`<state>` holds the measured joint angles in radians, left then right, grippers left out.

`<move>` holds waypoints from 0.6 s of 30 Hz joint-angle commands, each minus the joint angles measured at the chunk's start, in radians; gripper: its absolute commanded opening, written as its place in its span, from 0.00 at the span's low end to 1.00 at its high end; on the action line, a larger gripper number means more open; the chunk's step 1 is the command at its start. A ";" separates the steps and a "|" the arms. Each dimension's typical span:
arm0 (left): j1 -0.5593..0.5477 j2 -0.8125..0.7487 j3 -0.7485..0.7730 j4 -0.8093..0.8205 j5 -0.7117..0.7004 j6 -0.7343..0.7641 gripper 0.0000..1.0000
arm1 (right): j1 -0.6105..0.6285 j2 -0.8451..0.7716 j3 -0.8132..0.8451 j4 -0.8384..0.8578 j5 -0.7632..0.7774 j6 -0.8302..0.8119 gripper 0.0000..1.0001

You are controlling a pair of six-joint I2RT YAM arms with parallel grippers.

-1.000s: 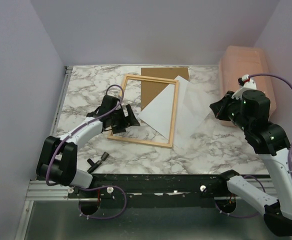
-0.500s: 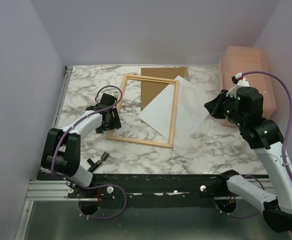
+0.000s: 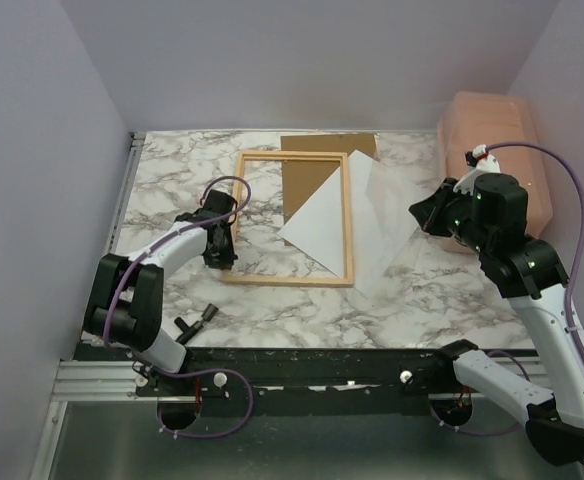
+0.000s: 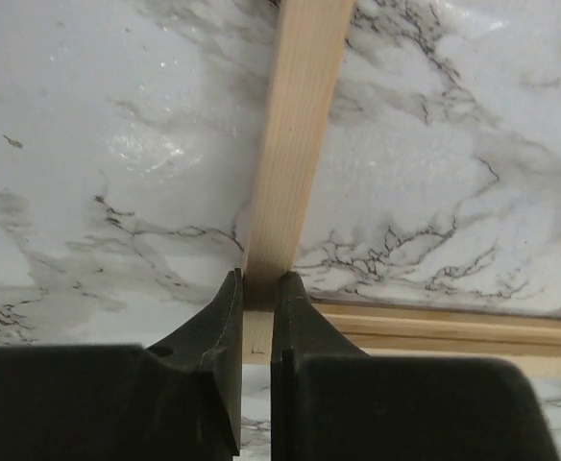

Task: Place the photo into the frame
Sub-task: Move the photo frame to the center of the board.

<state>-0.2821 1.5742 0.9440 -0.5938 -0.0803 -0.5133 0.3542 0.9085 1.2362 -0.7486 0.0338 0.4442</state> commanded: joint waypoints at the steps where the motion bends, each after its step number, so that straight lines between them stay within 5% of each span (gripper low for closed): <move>1: -0.029 -0.117 -0.074 0.034 0.066 -0.056 0.03 | 0.002 0.011 0.018 0.041 -0.026 0.001 0.01; 18: -0.316 -0.319 -0.181 0.011 -0.047 -0.135 0.00 | 0.002 0.011 0.094 0.067 -0.107 0.016 0.01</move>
<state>-0.5488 1.2831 0.7570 -0.5941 -0.1089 -0.6571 0.3542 0.9398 1.2659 -0.7170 -0.0395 0.4480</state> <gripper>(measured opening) 0.141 0.043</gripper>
